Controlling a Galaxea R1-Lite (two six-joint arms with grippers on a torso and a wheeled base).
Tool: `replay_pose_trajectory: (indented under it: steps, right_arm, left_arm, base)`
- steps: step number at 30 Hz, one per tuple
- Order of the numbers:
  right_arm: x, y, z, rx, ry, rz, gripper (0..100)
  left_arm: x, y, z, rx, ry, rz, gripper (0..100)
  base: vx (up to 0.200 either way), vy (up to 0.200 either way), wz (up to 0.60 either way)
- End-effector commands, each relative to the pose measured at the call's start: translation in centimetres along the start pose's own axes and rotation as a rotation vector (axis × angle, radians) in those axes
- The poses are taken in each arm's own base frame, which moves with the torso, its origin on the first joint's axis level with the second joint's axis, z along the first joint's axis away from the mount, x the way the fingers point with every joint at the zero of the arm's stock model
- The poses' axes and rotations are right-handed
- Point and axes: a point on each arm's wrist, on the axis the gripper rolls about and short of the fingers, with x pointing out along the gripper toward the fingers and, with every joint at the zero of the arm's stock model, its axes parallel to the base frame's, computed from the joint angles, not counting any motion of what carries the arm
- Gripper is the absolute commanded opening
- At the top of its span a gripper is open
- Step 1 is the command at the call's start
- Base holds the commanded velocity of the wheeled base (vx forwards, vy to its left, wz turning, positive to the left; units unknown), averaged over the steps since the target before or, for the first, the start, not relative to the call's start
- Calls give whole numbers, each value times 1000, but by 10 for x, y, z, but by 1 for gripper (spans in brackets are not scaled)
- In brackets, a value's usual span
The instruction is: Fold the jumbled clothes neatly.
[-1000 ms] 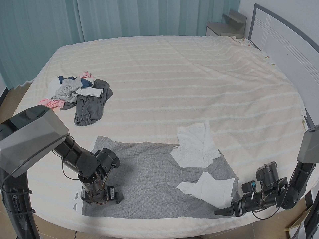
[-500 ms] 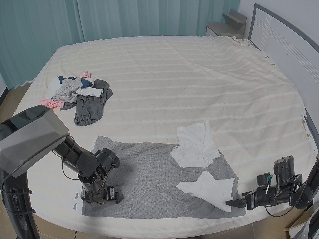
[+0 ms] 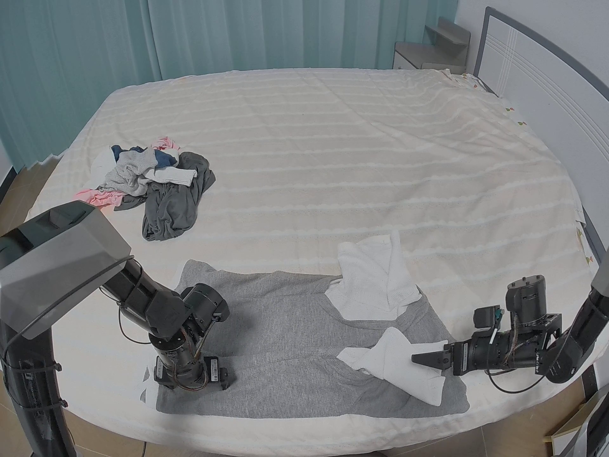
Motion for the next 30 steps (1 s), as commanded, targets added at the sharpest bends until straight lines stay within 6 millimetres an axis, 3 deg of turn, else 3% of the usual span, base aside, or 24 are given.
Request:
replay_pose_trajectory:
  steps: [1, 13, 14, 20, 30]
  right_arm:
    - [31, -8, -8, 23, 75, -1, 100]
    - [49, 9, 0, 40, 72, 46, 100]
    - [49, 9, 0, 39, 70, 45, 0]
    - [45, 13, 4, 28, 50, 55, 0]
    - [24, 51, 13, -64, -7, 149, 0]
  left_arm:
    - [1, 0, 0, 0, 3, 1, 100]
    - [0, 0, 0, -2, 2, 0, 100]
    - [1, 0, 0, -1, 3, 1, 100]
    - [0, 0, 0, -11, 2, 0, 100]
    - [0, -1, -1, -8, 0, -1, 100]
  base:
    - [0, 0, 0]
    - [0, 0, 0]
    - [0, 0, 0]
    - [0, 0, 0]
    - [0, 0, 0]
